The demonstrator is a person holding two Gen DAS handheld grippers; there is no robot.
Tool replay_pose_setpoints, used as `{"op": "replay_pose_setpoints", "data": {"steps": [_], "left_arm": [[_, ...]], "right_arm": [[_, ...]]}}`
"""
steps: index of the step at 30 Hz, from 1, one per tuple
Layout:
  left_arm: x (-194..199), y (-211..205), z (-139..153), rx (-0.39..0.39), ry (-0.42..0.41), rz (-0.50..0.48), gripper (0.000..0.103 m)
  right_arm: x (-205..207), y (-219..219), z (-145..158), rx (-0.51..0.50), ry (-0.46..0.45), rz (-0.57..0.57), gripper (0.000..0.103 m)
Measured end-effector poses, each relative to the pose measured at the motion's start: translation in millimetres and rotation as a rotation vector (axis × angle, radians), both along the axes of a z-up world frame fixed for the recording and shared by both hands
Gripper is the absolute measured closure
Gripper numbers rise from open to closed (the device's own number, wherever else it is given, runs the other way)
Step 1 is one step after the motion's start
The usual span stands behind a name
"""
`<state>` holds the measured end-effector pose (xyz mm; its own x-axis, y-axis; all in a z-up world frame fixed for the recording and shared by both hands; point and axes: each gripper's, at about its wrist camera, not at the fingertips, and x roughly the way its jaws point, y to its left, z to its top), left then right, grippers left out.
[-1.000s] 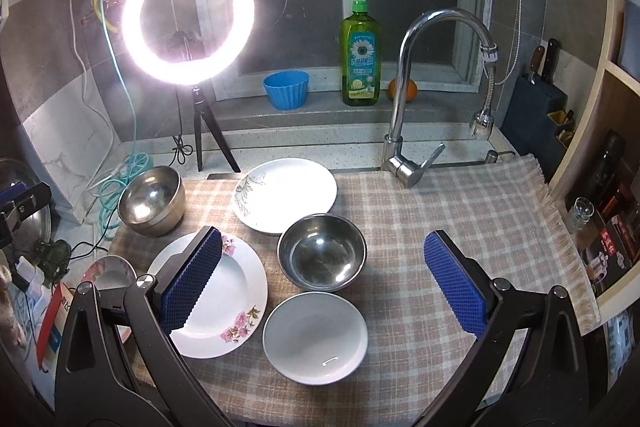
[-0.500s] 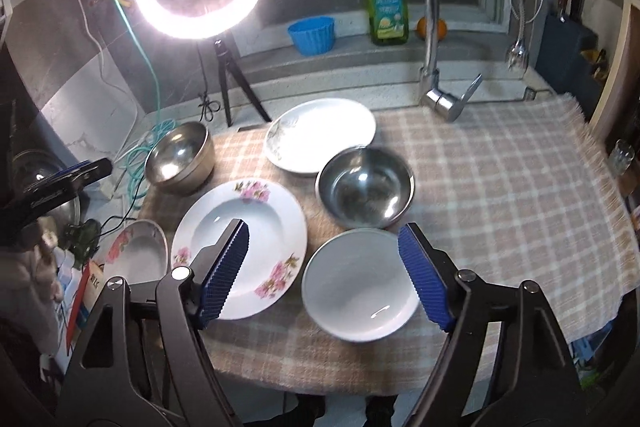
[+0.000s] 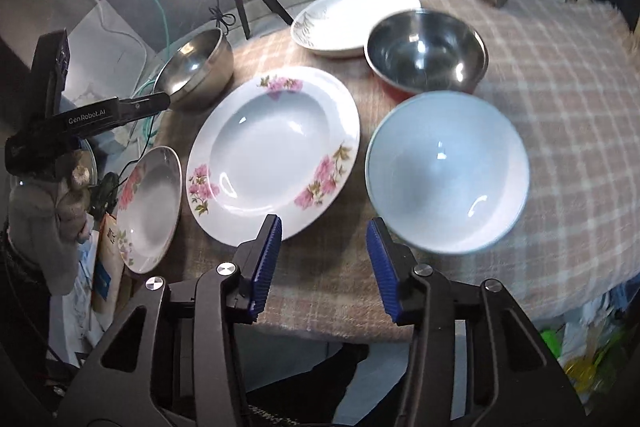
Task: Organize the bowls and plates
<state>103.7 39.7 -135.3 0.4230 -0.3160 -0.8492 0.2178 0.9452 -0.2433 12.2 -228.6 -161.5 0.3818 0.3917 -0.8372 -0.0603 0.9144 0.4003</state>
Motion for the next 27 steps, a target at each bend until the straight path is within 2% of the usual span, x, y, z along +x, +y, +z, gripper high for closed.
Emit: {"op": "replay_pose_setpoints", "data": {"steps": [2, 9, 27], "left_arm": [[3, -1, -7, -0.012, 0.030, -0.015, 0.082], [17, 4, -23, -0.021, 0.093, -0.025, 0.082], [51, 3, -55, -0.066, 0.179, 0.007, 0.082]], "right_arm": [[2, -2, -9, 0.030, 0.029, -0.011, 0.064], [3, 8, -26, 0.079, 0.064, -0.008, 0.075], [20, 16, -48, 0.085, 0.115, -0.002, 0.077]]}}
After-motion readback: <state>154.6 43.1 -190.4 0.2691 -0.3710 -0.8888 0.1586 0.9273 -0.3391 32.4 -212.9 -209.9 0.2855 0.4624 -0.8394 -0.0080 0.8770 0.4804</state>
